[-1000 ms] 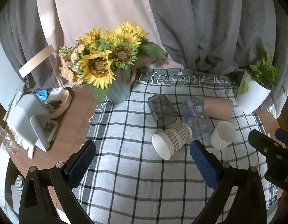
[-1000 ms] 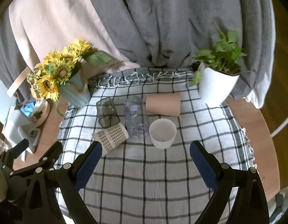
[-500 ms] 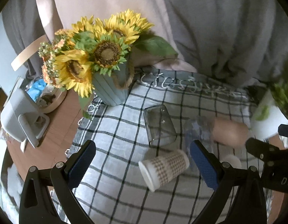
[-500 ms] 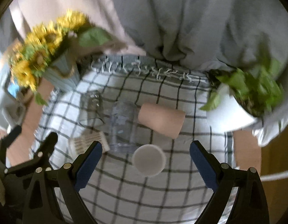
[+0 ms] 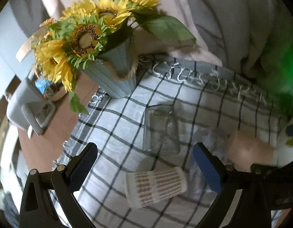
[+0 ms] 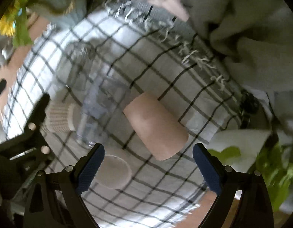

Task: Flip cup upside down
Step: 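Close the right tool on the tan paper cup and lift it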

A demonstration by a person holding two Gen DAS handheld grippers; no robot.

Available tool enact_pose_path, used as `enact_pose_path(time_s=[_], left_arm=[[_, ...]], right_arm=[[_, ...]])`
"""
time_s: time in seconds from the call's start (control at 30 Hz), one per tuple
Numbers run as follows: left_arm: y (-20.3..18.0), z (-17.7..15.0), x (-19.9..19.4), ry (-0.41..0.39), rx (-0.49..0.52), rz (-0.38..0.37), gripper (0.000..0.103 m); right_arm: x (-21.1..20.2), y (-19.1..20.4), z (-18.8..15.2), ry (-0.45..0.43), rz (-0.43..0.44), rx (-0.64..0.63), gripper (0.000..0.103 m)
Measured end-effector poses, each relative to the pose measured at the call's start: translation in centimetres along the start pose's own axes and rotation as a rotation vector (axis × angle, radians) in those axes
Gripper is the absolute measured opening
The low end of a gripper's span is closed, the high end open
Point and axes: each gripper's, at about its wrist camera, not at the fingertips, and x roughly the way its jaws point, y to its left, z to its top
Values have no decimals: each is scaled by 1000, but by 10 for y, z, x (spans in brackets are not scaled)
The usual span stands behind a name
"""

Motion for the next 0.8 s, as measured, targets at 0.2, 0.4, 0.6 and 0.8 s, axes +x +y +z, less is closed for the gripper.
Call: enact_pose_path(time_s=[0.2, 0.4, 0.6, 0.8], left_arm=[[-5, 2, 4, 15, -118, -66, 103], [-29, 0, 20, 50, -49, -20, 103], [-39, -1, 27, 55, -29, -10, 103], [-41, -2, 31, 74, -19, -16, 103]], right_arm=[[25, -11, 14, 123, 56, -91, 95], [56, -14, 25, 183, 63, -148, 94], [80, -15, 29, 242, 70, -179, 89], [86, -23, 34, 246, 81, -150, 84]])
